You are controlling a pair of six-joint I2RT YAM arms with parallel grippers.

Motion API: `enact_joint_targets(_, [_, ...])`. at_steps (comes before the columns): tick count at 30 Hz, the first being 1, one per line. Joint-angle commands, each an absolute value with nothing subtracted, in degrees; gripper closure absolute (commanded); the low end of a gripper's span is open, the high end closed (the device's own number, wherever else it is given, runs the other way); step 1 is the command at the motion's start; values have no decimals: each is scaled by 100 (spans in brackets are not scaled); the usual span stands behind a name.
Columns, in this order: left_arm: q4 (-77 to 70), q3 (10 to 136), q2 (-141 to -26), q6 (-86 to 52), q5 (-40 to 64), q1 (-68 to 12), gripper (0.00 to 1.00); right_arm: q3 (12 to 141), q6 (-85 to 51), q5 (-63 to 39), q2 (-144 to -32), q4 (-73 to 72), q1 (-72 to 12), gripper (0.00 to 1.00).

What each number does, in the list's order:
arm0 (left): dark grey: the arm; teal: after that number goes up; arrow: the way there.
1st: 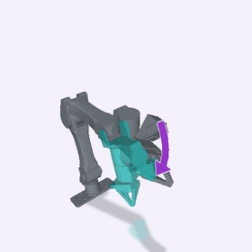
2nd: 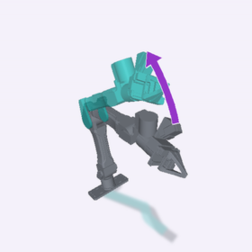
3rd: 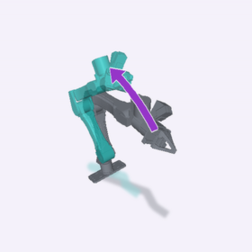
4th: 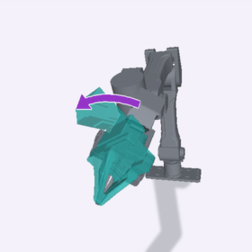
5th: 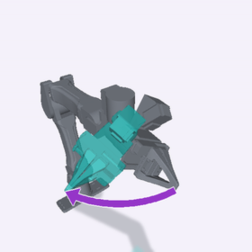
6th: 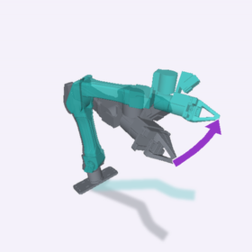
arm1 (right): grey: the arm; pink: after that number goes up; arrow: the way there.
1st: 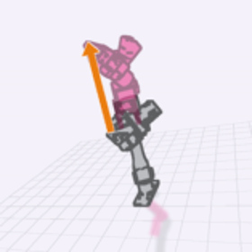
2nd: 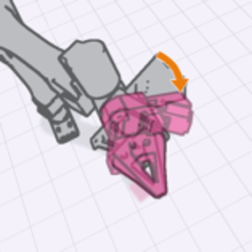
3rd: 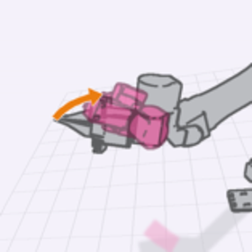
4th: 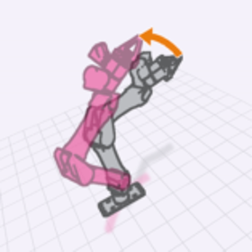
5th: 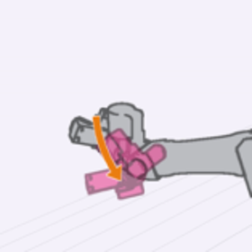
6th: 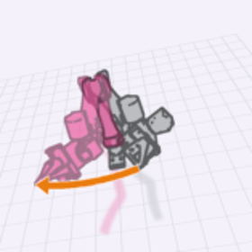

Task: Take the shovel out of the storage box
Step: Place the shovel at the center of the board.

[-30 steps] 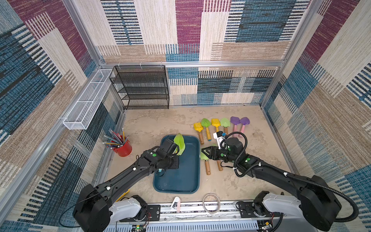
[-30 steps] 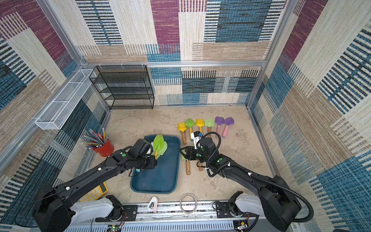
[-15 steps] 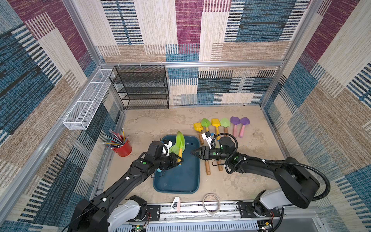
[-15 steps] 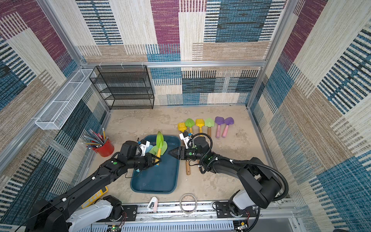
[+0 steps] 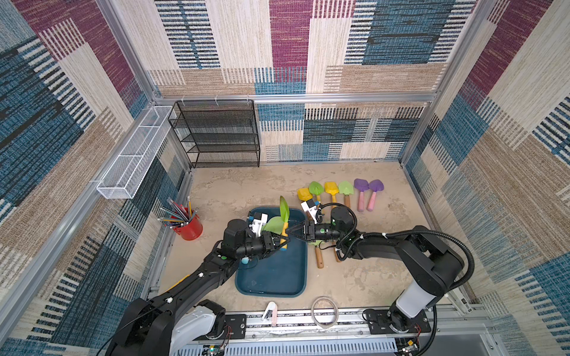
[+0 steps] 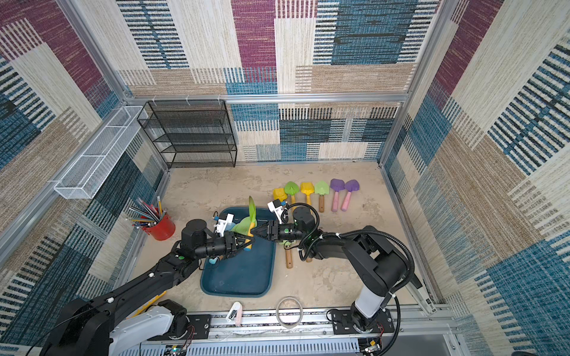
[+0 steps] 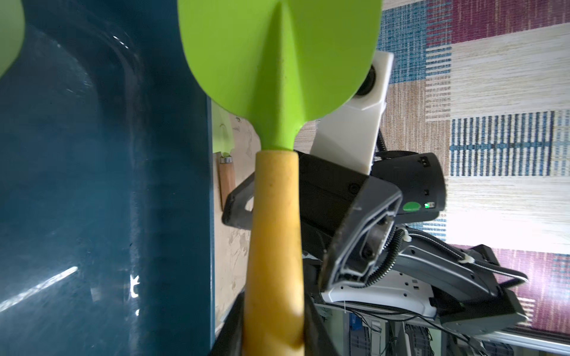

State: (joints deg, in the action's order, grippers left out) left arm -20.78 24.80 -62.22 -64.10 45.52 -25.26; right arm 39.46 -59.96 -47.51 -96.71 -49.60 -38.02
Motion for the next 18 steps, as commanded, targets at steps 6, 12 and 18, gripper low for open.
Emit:
enact_joint_targets(6, [-2877,2408,-6197,-6683,4891,-2522,100,4049,-6843,-5057,-10085,-6463,-3787,56])
enact_joint_targets(12, [-3083,2303,-6196,-6810,4970,-2521,100,4061,-7337,-5128,-10361,-7143,-3727,62])
enact_joint_targets(18, [-3163,2269,-6205,-6844,5013,-2522,100,4086,-7847,-5200,-10679,-7968,-3700,66])
